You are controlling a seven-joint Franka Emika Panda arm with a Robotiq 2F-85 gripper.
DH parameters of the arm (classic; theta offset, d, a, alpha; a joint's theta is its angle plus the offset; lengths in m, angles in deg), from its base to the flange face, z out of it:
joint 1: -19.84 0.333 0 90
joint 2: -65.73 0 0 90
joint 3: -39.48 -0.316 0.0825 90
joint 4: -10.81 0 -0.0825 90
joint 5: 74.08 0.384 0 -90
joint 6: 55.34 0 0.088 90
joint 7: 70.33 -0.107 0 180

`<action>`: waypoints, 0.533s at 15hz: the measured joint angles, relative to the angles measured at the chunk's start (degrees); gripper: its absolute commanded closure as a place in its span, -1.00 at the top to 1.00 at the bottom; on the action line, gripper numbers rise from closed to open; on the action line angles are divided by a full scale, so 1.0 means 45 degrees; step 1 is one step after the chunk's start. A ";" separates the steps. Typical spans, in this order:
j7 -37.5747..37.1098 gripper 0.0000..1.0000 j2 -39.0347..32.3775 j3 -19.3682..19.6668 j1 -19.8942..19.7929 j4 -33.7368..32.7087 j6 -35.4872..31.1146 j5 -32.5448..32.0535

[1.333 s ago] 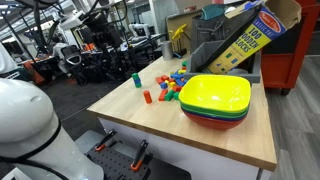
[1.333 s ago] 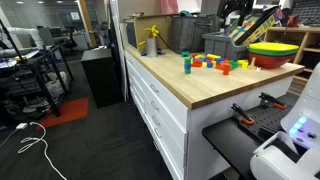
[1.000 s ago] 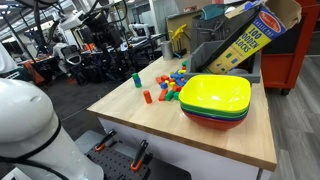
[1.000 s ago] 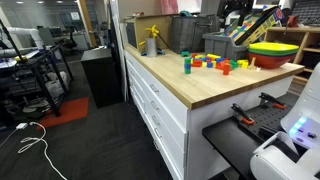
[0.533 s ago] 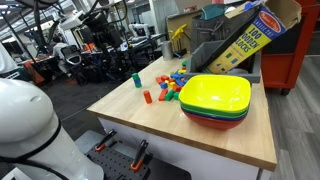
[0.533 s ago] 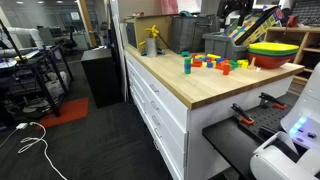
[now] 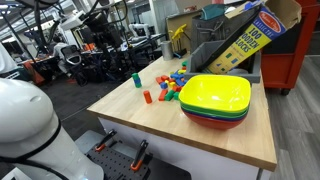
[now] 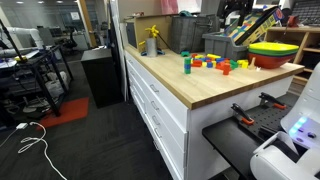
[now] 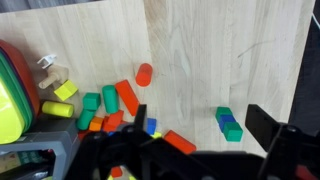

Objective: Pick up a blue block and stack it on the stack on the left of the table

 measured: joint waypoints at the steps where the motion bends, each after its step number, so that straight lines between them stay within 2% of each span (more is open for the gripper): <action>1: -0.0003 1.00 -0.0086 -0.0001 -0.0029 -0.0032 -0.0121 -0.0032; 8: -0.0462 1.00 -0.2020 -0.0278 -0.0415 -0.0807 -0.1932 -0.0708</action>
